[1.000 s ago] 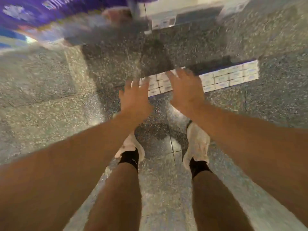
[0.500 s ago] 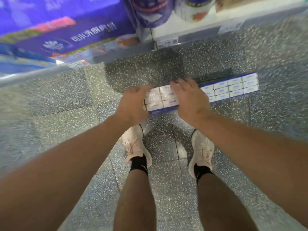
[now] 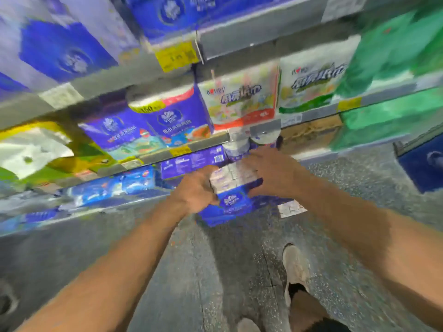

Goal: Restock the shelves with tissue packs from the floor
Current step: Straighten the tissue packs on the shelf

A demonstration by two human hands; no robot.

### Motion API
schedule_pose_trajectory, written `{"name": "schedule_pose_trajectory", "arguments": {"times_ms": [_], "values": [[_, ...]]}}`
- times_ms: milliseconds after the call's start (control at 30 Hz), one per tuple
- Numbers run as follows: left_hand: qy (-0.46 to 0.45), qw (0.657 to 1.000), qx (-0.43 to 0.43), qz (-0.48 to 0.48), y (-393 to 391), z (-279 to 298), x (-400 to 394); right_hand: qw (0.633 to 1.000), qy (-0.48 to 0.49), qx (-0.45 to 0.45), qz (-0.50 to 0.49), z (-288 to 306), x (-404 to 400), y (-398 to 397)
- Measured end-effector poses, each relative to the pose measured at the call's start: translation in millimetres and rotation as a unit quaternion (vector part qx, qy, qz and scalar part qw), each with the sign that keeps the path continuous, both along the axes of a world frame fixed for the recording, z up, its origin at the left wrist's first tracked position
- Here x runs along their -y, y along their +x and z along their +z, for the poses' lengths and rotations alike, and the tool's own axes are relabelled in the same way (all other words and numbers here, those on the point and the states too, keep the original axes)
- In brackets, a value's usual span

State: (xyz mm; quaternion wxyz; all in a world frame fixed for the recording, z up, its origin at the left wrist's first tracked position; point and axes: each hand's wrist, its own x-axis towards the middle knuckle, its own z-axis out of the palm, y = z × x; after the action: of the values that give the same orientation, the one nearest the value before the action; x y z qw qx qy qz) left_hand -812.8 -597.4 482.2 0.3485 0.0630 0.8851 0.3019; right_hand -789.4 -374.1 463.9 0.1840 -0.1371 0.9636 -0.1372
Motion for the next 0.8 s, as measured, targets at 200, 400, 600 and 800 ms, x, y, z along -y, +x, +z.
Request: {"name": "schedule_pose_trajectory", "arguments": {"times_ms": [200, 400, 600, 800], "values": [[0.005, 0.987, -0.15, -0.047, 54.4, 156.5, 18.0, 0.994, 0.048, -0.1, -0.015, 156.7, 31.0, 59.9], [0.032, 0.951, -0.292, -0.097, 74.2, 297.1, 28.7, 0.96, 0.065, -0.272, -0.032, 291.1, 39.1, 89.7], [0.006, 0.848, -0.508, -0.149, 57.6, 414.6, 10.0, 0.9, 0.056, -0.421, -0.1, 397.2, 20.1, 76.2], [-0.021, 0.772, -0.622, -0.129, 3.0, 470.4, -9.5, 0.862, 0.07, -0.494, -0.09, 453.9, 0.6, 15.1]]}}
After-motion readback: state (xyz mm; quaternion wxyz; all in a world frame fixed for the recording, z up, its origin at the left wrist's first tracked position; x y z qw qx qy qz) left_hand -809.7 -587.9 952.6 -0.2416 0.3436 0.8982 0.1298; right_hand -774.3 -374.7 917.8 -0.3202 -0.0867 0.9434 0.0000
